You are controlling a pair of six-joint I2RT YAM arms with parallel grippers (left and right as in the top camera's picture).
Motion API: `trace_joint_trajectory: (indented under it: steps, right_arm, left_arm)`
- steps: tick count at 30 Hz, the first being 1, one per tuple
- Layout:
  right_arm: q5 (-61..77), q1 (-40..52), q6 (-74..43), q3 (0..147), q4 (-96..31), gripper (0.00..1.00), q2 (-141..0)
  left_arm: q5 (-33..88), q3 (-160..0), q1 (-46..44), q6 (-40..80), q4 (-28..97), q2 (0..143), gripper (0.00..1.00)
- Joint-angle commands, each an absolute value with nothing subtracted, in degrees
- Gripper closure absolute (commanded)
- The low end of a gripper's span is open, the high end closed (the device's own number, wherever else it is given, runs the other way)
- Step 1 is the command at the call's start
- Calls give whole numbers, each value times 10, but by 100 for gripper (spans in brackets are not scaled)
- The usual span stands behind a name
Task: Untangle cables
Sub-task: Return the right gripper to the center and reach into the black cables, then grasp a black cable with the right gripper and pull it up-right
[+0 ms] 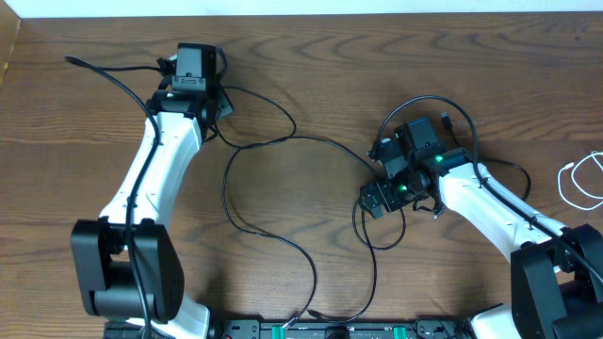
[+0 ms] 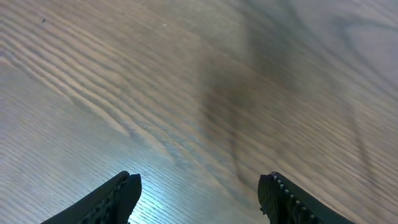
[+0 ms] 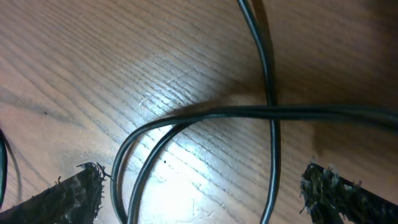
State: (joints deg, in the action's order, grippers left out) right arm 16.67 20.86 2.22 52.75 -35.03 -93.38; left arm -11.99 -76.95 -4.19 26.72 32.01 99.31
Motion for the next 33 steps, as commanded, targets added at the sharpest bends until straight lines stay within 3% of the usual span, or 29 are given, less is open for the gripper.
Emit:
trace_joint_trajectory:
  steps: [1, 8, 21, 29, 33]
  right_arm:
    - [165, 211, -48, 531, -352, 1, -937]
    - [189, 211, -176, 531, -363, 1, -937]
    - [250, 242, -203, 531, -427, 1, -937]
    - [248, 326, -259, 530, -511, 6, -937]
    - [210, 383, -342, 516, -523, 7, -937]
  left_arm:
    - [-128, -770, -20, 258, 319, 1004, 34]
    - [-97, -770, -13, 258, 346, 1004, 14]
    - [-79, -770, -13, 258, 424, 1004, 13]
    - [-79, -770, -13, 258, 431, 1004, 12]
    - [-79, -770, -13, 258, 434, 1004, 13]
